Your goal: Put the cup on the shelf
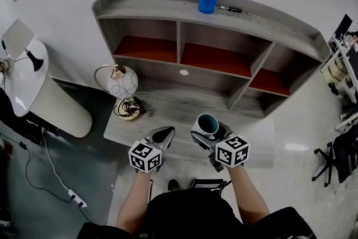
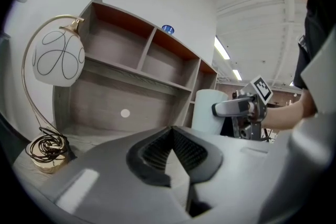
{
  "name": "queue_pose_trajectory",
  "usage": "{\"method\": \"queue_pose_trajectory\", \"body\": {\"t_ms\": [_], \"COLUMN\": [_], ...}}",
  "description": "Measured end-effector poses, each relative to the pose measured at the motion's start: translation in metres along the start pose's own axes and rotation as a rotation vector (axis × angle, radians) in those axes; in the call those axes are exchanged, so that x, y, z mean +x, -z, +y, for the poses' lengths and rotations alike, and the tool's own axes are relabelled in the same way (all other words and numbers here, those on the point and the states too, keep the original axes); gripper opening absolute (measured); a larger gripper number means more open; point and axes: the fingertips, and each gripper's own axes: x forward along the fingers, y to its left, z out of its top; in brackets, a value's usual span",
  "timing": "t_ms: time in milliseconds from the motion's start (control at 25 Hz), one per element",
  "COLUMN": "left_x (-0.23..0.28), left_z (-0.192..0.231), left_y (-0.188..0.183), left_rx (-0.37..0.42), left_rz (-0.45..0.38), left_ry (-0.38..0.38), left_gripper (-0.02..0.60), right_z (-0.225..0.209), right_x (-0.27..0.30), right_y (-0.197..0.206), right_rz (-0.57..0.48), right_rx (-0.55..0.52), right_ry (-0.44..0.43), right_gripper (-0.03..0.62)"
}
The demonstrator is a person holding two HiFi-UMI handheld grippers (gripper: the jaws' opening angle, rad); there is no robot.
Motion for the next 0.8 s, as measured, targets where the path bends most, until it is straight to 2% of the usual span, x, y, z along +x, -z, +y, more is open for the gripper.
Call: {"method": "queue_pose_trajectory", "body": {"t_ms": [800], "left_x": [0.001], "left_z": [-0.015], "left_y": [0.003], "left_rx": [0.018], "left_rz": [0.015], "left_ry": [-0.020], "left_gripper": [0.000], "right_z": [0.002], "right_x": [-0.007], "right_y": [0.005], "right_rz": [0.005], "right_rx": [0.003], "right_ry": [-0.045], "right_gripper": [0.387]}}
